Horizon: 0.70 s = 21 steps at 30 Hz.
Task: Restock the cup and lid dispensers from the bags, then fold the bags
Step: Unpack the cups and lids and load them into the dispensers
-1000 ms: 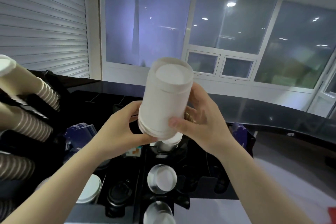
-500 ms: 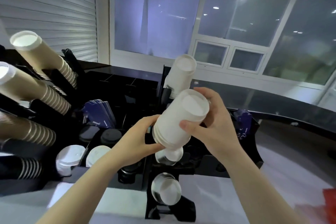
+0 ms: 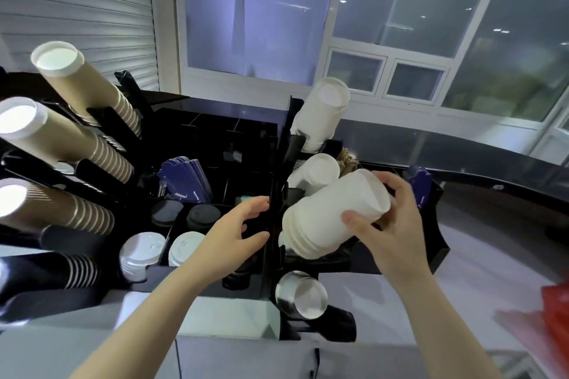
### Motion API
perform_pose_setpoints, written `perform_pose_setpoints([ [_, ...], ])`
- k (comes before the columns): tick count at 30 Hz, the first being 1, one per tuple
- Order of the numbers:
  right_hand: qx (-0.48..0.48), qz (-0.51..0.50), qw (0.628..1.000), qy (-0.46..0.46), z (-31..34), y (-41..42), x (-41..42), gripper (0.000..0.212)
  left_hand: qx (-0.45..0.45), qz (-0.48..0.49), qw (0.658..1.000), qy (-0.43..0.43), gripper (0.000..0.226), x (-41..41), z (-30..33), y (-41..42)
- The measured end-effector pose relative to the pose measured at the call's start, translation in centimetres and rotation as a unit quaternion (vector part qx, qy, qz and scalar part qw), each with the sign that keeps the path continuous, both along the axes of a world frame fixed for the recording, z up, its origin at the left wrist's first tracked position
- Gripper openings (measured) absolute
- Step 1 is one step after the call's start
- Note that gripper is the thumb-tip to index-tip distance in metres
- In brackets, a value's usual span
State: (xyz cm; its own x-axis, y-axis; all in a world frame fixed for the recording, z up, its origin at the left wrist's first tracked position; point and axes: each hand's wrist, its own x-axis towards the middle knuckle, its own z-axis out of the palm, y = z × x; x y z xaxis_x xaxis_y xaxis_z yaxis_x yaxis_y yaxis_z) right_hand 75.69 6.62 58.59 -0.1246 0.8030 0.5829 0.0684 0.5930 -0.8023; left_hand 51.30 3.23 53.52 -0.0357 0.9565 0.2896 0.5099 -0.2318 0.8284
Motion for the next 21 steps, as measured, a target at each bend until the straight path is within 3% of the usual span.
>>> perform_pose_setpoints([
  [10,0.008,-0.107,0.993,-0.049,-0.7,1.1,-0.5,0.065,-0.008,-0.007,1.0,-0.01,0.054,-0.8,-0.2,0.3],
  [16,0.083,-0.08,0.97,-0.215,-2.0,1.0,-1.4,0.073,-0.007,-0.001,1.0,-0.022,0.053,-1.2,-0.2,0.4],
  [21,0.072,-0.071,0.936,-0.337,-3.3,1.4,-1.8,0.077,-0.009,-0.004,0.999,-0.032,0.051,-0.9,-0.1,0.5],
])
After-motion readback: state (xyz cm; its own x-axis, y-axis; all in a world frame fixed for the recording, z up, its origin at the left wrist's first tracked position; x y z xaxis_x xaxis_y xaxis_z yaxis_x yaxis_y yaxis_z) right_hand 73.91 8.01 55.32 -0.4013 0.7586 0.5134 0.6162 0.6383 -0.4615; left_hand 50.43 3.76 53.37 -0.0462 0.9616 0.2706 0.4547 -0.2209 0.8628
